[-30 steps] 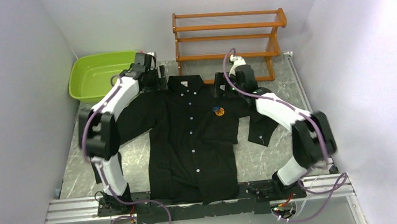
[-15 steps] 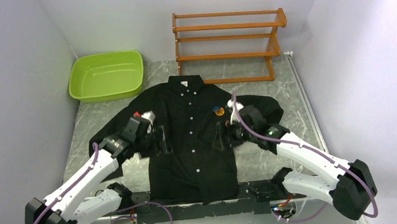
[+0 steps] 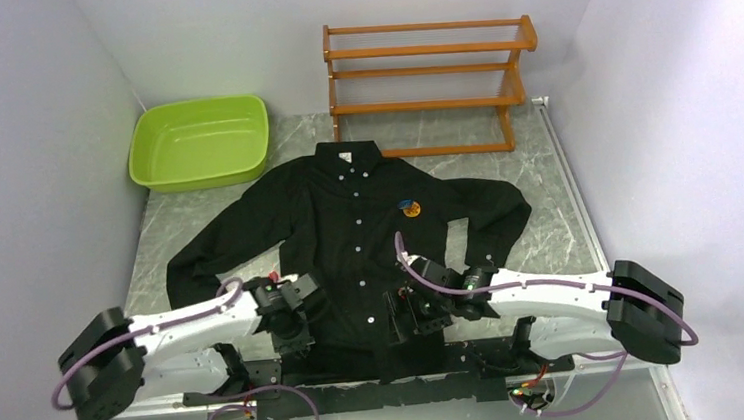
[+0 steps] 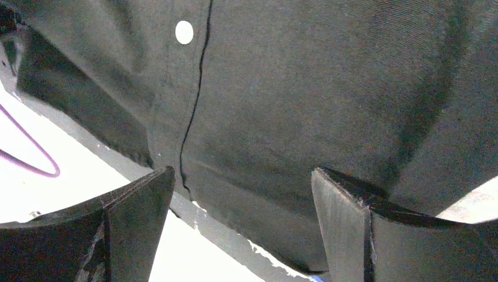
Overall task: Pin the brooch onto the clothing
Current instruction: Flatten out the clothes at the center of the board.
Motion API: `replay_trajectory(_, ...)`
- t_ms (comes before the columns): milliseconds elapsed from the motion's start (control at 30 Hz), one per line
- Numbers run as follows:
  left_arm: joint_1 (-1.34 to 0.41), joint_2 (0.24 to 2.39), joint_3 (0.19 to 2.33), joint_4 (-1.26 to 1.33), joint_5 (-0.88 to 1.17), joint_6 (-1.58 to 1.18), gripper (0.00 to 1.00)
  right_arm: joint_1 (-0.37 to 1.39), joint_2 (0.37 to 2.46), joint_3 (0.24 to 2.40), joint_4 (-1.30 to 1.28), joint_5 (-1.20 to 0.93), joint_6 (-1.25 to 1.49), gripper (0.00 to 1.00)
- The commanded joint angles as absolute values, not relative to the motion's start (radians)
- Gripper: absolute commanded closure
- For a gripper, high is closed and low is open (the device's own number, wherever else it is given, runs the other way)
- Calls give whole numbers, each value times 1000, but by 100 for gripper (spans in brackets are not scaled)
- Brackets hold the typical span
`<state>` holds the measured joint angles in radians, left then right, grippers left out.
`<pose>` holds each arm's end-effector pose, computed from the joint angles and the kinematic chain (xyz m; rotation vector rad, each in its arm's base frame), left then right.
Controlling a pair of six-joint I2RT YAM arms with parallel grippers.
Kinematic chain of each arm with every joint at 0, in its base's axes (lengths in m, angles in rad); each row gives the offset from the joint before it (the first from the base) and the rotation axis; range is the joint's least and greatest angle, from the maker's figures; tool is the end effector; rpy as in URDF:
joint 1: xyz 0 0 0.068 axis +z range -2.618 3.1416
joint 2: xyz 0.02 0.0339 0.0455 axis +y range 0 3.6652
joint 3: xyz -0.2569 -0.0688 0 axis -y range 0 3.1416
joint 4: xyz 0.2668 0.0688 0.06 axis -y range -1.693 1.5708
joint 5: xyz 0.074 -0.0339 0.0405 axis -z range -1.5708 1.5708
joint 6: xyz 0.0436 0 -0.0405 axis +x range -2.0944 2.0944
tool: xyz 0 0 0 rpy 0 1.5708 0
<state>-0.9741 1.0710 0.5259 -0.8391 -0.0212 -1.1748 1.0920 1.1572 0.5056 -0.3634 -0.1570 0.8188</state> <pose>0.1008 -0.1467 0.1364 -0.3061 3.0097 -0.2336 0.0985 0.2046 0.1352 -0.4499 2.8049 0.7905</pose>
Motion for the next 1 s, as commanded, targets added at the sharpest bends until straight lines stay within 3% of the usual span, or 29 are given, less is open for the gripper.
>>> replay_trajectory(0,-1083,1214,571,-1001,-136,-1366,88,1108,1178,458,-435,-94,951,8)
replay_trajectory(100,-1134,1279,581,-1015,-122,-1399,97,1114,1137,402,-493,-107,989,8)
replay_trajectory(333,-1229,1381,606,-1047,-68,-1480,97,1115,997,331,-711,-130,1047,7)
replay_trajectory(567,-1266,1288,576,-1060,-47,-1533,97,1121,765,331,-902,-176,1044,7)
replay_trajectory(633,-1266,1233,612,-1115,-92,-1516,83,1121,717,390,-862,-200,994,7)
replay_trajectory(667,-1266,1204,646,-1140,-127,-1493,70,1121,705,422,-818,-197,976,7)
replay_trajectory(733,-1265,1149,719,-1163,-203,-1450,30,1120,729,478,-709,-170,937,3)
replay_trajectory(767,-1261,1123,754,-1153,-241,-1421,20,1118,769,509,-657,-146,918,2)
replay_trajectory(867,-1178,1058,841,-1080,-302,-1251,13,1092,961,629,-546,-111,820,0)
replay_trajectory(967,-989,1049,908,-966,-213,-1032,12,956,1127,773,-503,-199,693,0)
